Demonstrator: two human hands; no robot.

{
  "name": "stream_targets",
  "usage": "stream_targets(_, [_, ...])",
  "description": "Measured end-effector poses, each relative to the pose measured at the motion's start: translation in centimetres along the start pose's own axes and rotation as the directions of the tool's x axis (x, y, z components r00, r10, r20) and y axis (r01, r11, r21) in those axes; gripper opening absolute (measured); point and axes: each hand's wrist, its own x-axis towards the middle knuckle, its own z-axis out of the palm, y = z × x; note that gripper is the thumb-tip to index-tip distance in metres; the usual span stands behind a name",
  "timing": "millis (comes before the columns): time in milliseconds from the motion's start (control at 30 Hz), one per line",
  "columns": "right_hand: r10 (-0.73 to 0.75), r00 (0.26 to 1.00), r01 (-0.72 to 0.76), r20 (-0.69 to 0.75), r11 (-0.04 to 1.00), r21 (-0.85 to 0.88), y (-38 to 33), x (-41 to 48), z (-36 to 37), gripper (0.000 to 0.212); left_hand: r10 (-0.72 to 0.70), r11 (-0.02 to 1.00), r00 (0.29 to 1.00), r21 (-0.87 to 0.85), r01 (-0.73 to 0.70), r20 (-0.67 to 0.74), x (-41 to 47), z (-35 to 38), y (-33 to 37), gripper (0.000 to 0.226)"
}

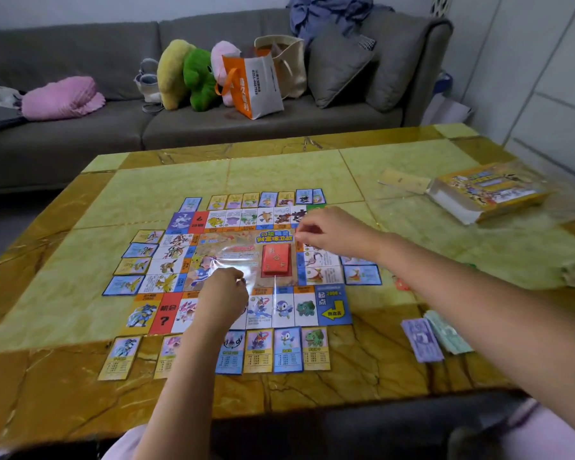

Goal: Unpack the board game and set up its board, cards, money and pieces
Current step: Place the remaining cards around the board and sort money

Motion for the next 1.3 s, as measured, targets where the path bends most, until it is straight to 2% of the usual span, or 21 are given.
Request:
stream_targets(100, [0.039,0.999,-0.04,-0.032,0.999,-0.035,0.9,-3.7,-2.3,0.021,0.162,0.976,0.973,-0.121,-0.182,-0.162,-1.7,0.8,2.1,0.022])
stream_targets(167, [0.086,0.995,-0.088,-0.054,0.995,-0.037,1.8,-6.5,-3.8,0.019,0.297,0.937,0.936,-0.13,-0.323,-0.188,-3.5,1.5,4.0,0.017])
stream_targets(367, [0.263,0.948,-0.268,-0.18,0.963,-0.001,5.5,-13.6,-6.6,0.014,0.515,0.847,0.856,-0.185,-0.498,0.056,-8.1,4.8,7.6,0.019])
stream_targets(467, [0.304,0.938,-0.308,-0.165,0.951,0.001,7.1,-16.5,-6.4,0.012,0.576,0.811,0.81,-0.2,-0.549,0.113,-9.4,6.8,8.5,0.012])
stream_targets(667, [0.359,0.932,-0.362,-0.045,0.926,-0.103,9.4,-20.2,-4.7,0.023,0.596,0.803,0.776,-0.175,-0.57,0.208,-10.7,8.7,10.0,0.023])
stream_targets(767, [0.368,0.93,-0.364,-0.006,0.918,-0.158,9.7,-21.5,-4.0,0.021,0.559,0.827,0.788,-0.104,-0.553,0.258,-10.6,8.9,11.1,0.048])
stream_targets(867, [0.345,0.937,-0.328,0.059,0.923,-0.201,9.7,-22.0,-3.4,0.038,0.531,0.84,0.793,-0.06,-0.539,0.298,-10.5,9.3,12.7,0.069])
stream_targets(933, [0.298,0.95,-0.277,0.091,0.942,-0.191,9.2,-21.8,-2.7,0.051,0.513,0.851,0.803,-0.059,-0.521,0.304,-10.4,9.6,13.6,0.064])
stream_targets(1000, [0.243,0.963,-0.218,0.121,0.958,-0.187,8.7,-21.4,-1.6,0.059,0.511,0.854,0.808,-0.067,-0.515,0.293,-10.4,9.9,14.2,0.049])
stream_targets(1100, [0.162,0.974,-0.129,0.158,0.971,-0.203,8.4,-20.9,0.2,0.051,0.527,0.846,0.809,-0.072,-0.528,0.261,-10.4,10.4,14.1,0.036])
stream_targets(1167, [0.144,0.978,-0.113,0.152,0.973,-0.201,8.6,-20.8,0.8,0.044,0.517,0.854,0.818,-0.088,-0.512,0.254,-10.4,10.5,13.9,0.039])
stream_targets(1300, [0.118,0.986,-0.096,0.121,0.979,-0.18,8.8,-20.9,1.0,0.042,0.477,0.879,0.847,-0.12,-0.462,0.235,-10.5,10.4,13.8,0.042])
